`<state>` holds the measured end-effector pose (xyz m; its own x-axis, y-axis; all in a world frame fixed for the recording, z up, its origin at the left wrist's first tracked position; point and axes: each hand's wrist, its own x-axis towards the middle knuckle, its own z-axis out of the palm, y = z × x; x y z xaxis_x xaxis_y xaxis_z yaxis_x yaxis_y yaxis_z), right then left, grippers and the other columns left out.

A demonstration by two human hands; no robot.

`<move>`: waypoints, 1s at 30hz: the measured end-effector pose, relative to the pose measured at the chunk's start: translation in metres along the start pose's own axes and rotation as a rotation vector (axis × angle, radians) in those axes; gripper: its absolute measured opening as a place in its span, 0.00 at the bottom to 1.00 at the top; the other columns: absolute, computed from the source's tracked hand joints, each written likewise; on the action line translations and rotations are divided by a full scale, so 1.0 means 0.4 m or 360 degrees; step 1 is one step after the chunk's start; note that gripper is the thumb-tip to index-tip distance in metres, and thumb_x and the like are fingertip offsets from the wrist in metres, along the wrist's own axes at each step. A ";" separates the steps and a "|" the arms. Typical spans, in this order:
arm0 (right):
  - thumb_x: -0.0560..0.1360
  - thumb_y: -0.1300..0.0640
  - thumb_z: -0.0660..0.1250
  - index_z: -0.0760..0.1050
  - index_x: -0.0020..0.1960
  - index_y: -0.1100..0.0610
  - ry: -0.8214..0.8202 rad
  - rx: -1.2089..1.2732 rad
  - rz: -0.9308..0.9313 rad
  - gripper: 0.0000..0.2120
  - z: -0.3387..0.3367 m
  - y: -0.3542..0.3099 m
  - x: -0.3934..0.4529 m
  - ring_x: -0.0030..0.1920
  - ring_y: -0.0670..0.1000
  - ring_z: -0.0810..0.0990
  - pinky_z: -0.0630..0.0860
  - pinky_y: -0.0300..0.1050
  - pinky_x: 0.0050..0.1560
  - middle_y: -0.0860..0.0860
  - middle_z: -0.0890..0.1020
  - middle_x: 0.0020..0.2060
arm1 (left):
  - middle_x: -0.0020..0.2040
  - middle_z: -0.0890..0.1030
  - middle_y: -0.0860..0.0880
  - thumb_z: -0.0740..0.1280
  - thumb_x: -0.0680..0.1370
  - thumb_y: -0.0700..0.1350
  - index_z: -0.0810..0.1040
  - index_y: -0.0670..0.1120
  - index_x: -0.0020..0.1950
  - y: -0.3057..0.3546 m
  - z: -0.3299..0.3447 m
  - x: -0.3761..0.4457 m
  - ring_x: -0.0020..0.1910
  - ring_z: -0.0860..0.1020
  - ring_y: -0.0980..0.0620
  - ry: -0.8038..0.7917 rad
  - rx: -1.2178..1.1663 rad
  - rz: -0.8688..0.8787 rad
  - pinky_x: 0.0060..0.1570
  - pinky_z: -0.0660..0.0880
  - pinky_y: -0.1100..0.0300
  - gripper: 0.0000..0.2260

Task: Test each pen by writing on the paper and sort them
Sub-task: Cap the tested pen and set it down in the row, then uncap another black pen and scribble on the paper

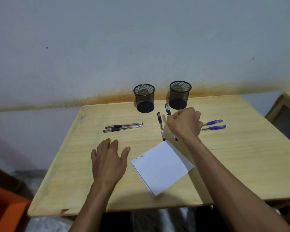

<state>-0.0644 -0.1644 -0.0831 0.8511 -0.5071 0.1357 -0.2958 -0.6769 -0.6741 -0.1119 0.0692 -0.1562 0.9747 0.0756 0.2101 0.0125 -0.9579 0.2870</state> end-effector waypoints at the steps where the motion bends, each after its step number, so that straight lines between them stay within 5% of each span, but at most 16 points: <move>1: 0.75 0.52 0.69 0.82 0.45 0.57 -0.0003 -0.0069 0.0023 0.08 0.018 -0.002 0.013 0.64 0.59 0.71 0.68 0.57 0.59 0.54 0.78 0.56 | 0.70 0.72 0.44 0.57 0.80 0.62 0.75 0.46 0.67 -0.005 0.006 -0.003 0.72 0.66 0.45 -0.0014 -0.0006 -0.0010 0.70 0.61 0.44 0.25; 10: 0.73 0.54 0.66 0.82 0.50 0.59 0.0014 -0.0505 0.0027 0.11 0.098 0.012 0.030 0.63 0.58 0.69 0.66 0.55 0.58 0.55 0.76 0.58 | 0.75 0.67 0.48 0.55 0.80 0.62 0.71 0.49 0.72 -0.008 0.008 -0.010 0.76 0.59 0.49 -0.0011 -0.0039 -0.0030 0.75 0.53 0.46 0.26; 17: 0.76 0.47 0.67 0.83 0.53 0.57 0.0107 -0.0472 -0.0056 0.15 0.108 0.028 0.019 0.65 0.57 0.68 0.65 0.55 0.62 0.53 0.76 0.61 | 0.76 0.66 0.48 0.54 0.80 0.63 0.70 0.50 0.72 -0.008 0.011 -0.010 0.77 0.58 0.50 -0.0019 -0.0038 -0.0050 0.76 0.52 0.46 0.26; 22: 0.73 0.42 0.73 0.86 0.55 0.49 0.0038 -0.0192 -0.0568 0.16 0.119 -0.010 0.005 0.64 0.55 0.70 0.65 0.52 0.61 0.49 0.78 0.60 | 0.76 0.66 0.48 0.53 0.80 0.62 0.70 0.50 0.72 -0.007 0.013 -0.010 0.77 0.58 0.50 -0.0018 -0.0024 -0.0049 0.75 0.52 0.45 0.26; 30: 0.76 0.38 0.69 0.84 0.59 0.42 -0.0358 -0.0446 -0.1148 0.15 0.204 -0.085 0.001 0.66 0.53 0.68 0.65 0.51 0.60 0.46 0.77 0.64 | 0.75 0.67 0.48 0.54 0.80 0.63 0.71 0.50 0.71 -0.010 0.014 -0.009 0.76 0.60 0.50 0.0006 -0.0030 -0.0048 0.75 0.54 0.45 0.25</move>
<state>-0.0185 -0.0983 -0.1194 0.9321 0.2055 0.2984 0.2878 -0.9203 -0.2651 -0.1143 0.0713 -0.1635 0.9732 0.1055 0.2045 0.0377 -0.9498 0.3106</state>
